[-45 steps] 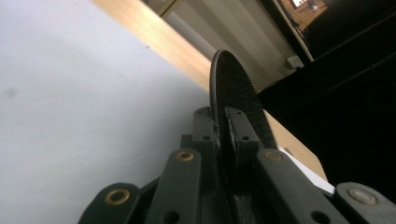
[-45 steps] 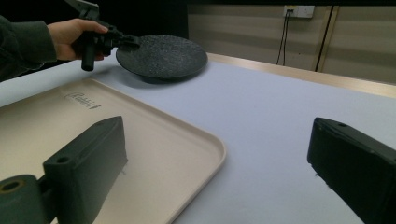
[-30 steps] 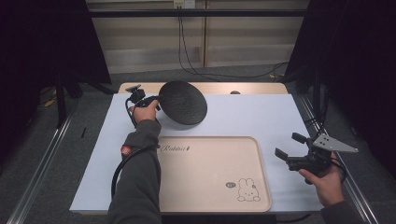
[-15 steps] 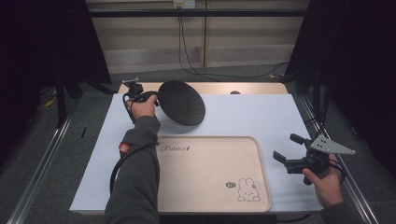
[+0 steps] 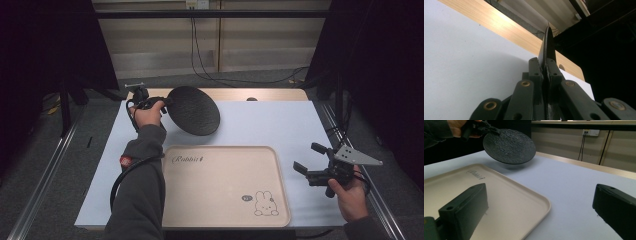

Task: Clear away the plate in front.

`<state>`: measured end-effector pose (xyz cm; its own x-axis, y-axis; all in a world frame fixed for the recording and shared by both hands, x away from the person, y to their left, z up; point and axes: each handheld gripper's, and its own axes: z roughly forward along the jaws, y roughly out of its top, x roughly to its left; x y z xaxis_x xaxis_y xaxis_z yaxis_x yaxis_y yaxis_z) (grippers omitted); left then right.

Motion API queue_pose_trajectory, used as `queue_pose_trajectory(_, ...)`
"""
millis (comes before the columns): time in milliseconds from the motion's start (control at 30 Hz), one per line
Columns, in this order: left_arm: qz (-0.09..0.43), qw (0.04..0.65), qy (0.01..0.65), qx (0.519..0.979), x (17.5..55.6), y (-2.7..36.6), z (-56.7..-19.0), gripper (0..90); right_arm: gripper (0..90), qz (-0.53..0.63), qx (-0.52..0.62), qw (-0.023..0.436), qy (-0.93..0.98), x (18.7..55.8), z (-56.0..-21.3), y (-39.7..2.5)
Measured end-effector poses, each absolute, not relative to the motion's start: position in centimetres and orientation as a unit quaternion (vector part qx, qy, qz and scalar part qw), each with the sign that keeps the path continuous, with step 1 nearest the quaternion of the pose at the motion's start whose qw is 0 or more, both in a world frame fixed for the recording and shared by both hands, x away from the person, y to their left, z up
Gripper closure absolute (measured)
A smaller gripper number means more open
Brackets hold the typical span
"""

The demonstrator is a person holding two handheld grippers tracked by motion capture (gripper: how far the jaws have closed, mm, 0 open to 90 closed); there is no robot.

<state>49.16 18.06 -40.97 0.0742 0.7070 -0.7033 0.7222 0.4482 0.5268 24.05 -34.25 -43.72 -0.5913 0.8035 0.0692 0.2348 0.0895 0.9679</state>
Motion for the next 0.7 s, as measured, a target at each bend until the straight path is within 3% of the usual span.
queue_pose_trajectory(700, -0.042, 0.513, 0.657, 0.55, 47.2, 18.9, -39.5, 85.9, 0.0, 0.551, 0.36, 0.256, 0.708, 24.0, -43.8, -34.2)
